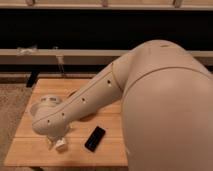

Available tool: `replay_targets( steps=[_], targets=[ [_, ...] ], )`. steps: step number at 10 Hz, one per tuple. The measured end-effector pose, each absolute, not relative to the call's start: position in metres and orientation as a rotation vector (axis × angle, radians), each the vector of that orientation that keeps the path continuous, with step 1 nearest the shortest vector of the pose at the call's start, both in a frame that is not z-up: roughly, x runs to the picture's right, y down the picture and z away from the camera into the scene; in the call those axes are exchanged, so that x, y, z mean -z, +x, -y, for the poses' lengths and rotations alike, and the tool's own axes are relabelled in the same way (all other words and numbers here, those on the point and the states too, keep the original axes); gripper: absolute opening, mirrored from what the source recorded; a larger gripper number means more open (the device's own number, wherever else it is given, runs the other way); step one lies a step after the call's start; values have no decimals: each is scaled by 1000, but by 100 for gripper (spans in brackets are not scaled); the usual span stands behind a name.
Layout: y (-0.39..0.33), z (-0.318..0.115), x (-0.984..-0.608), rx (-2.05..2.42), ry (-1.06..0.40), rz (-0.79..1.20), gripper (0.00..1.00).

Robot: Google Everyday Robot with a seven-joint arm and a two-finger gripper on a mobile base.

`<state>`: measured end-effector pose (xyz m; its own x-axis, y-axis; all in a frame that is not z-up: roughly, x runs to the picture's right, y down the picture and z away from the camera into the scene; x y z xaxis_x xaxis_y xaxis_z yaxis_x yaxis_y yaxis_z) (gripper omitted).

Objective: Place the bottle in the ceramic bowl

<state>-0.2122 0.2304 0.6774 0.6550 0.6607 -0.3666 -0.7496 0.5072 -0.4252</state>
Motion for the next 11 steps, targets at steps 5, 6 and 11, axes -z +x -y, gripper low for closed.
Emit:
replay_targets(
  steps=[5,6,11],
  targets=[
    [-224,-236,-688,-865,-575,-176,80],
    [-224,-236,-688,-864,-575,-176,80],
    [-224,-236,-690,-873,-574,-178,80]
  ],
)
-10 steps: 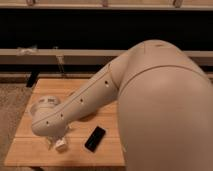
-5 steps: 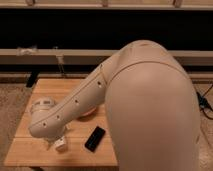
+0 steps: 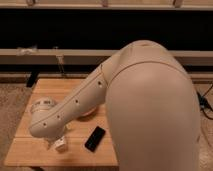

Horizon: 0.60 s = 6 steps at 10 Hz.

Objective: Place the bottle in the ceramic bowl

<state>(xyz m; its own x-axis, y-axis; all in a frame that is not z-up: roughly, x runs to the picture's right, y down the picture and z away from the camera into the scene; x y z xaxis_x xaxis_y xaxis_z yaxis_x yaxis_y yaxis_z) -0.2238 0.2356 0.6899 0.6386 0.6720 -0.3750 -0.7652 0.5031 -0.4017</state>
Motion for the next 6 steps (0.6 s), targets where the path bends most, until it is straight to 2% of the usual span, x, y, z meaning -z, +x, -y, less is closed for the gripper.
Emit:
replay_targets(
  steps=[6],
  targets=[
    [-250,-240,-731,-923,-551,-211,80]
  ],
)
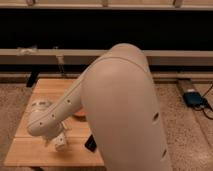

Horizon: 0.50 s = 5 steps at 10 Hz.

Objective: Place the bottle in the ceramic bowl

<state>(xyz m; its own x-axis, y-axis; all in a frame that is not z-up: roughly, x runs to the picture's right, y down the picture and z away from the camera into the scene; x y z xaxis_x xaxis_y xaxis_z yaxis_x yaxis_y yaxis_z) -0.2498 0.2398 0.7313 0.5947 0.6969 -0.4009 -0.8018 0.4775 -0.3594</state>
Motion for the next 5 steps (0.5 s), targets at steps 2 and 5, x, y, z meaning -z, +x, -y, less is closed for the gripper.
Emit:
replay_targets(
  steps=[2,5],
  targets=[
    [-257,-240,-740,-925,-561,-215,80],
    [-264,-245,-755,-930,-611,-209,80]
  ],
)
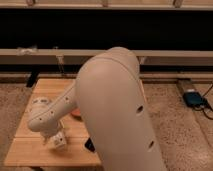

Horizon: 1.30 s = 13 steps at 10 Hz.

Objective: Place the bottle in the ceramic bowl

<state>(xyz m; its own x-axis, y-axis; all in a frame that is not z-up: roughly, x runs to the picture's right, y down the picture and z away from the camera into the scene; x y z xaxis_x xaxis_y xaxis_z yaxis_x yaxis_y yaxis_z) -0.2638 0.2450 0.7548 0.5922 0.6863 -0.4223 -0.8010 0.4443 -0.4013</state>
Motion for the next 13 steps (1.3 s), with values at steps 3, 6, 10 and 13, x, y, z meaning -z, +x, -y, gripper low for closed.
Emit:
replay_targets(
  steps=[3,6,10,13],
  targets=[
    [-269,-248,-762,-927,-630,-211,80],
    [-273,-251,-765,-914,-618,-222,80],
    [-276,-255,-767,-904,-597,-245,80],
    [-271,-259,-771,-908,-593,-267,80]
  ],
)
